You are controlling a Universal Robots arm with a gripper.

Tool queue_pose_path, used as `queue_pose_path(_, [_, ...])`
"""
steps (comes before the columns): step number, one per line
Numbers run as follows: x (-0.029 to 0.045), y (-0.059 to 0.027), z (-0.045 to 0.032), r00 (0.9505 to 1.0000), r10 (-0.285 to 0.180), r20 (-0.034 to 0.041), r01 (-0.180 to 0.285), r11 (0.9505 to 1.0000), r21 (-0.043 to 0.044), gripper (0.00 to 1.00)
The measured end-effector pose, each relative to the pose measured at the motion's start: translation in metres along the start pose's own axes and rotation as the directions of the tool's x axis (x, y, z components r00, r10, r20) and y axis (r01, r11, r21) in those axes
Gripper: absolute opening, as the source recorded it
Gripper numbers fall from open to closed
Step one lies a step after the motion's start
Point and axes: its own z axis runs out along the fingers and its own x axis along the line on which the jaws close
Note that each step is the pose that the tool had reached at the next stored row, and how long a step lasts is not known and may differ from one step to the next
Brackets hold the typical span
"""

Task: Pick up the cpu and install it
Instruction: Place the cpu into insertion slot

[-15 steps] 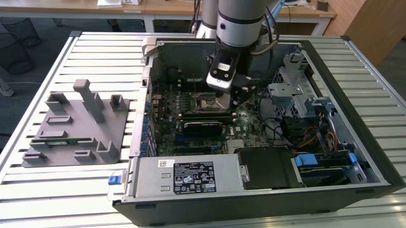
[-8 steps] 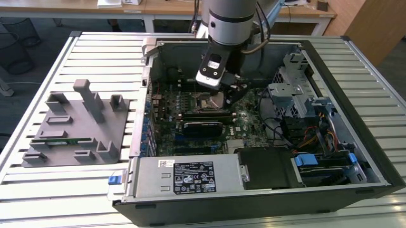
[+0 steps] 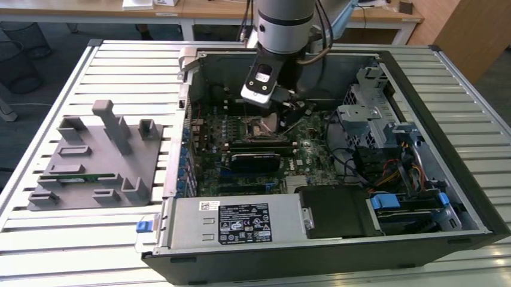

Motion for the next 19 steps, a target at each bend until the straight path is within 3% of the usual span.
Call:
queue_pose_path(5, [0.0006, 0.0001, 0.0046, 0.9971, 0.076, 0.0023, -0.076, 0.9971, 0.0014, 0.53])
queue_pose_path(12, [0.001, -0.0003, 0.0093, 0.9815, 0.192, 0.0061, -0.192, 0.9815, 0.003, 0.53])
queue_pose_path(15, [0.0035, -0.0015, 0.0102, 0.9774, 0.211, 0.0071, -0.211, 0.9774, 0.0018, 0.53])
queue_pose_path(19, [0.01, -0.0015, 0.0121, 0.976, 0.218, 0.0073, -0.218, 0.976, 0.0016, 0.53])
